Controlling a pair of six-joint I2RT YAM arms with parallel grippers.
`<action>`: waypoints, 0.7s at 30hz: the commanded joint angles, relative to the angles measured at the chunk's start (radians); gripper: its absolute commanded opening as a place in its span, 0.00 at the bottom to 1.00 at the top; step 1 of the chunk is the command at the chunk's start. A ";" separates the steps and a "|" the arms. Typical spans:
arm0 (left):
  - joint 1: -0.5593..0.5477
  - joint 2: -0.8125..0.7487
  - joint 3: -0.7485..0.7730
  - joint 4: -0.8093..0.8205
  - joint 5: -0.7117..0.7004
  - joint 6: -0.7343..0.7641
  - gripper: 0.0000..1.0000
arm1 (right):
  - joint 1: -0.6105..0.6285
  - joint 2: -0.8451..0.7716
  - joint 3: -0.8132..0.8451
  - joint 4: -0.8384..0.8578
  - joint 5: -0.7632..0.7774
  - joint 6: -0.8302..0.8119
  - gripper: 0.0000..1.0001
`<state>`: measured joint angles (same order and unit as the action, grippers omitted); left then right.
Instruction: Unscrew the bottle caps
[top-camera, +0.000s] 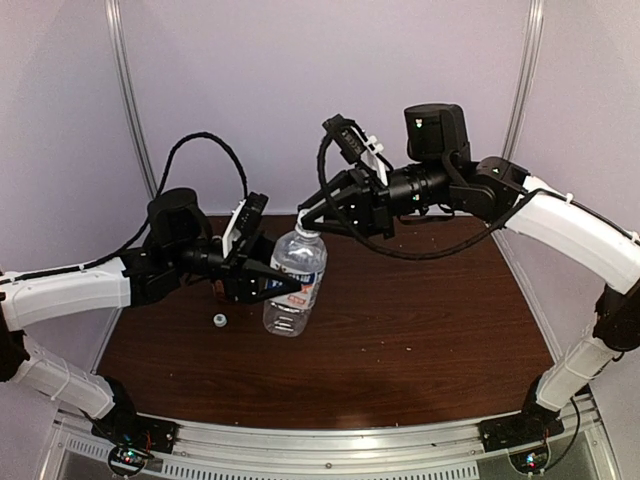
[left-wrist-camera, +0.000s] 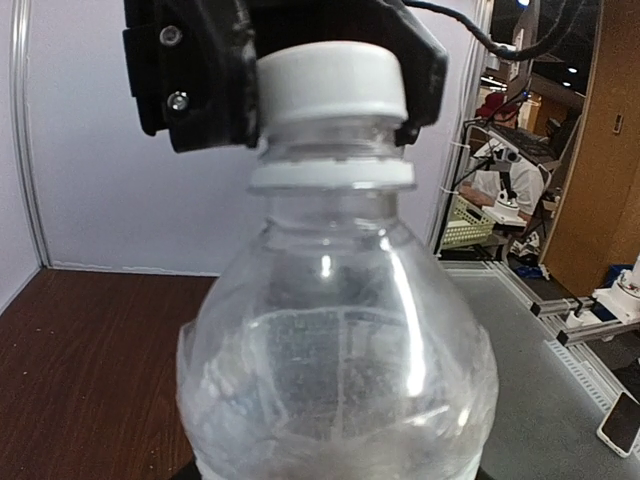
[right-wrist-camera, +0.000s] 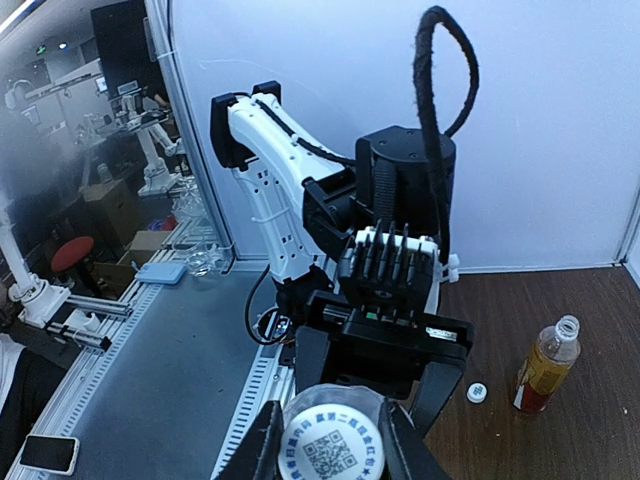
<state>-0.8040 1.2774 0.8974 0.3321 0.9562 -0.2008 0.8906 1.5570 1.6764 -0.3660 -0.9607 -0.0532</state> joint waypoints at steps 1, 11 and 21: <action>-0.008 -0.001 0.036 0.042 0.184 -0.002 0.34 | -0.023 0.004 0.053 -0.042 -0.131 -0.101 0.27; -0.007 0.025 0.058 0.050 0.226 -0.018 0.34 | -0.022 0.011 0.084 -0.090 -0.166 -0.138 0.29; -0.007 0.037 0.060 0.091 0.184 -0.049 0.31 | -0.022 -0.012 0.053 -0.049 -0.081 -0.091 0.41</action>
<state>-0.8066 1.3102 0.9279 0.3462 1.1080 -0.2443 0.8799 1.5764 1.7214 -0.4381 -1.0851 -0.1581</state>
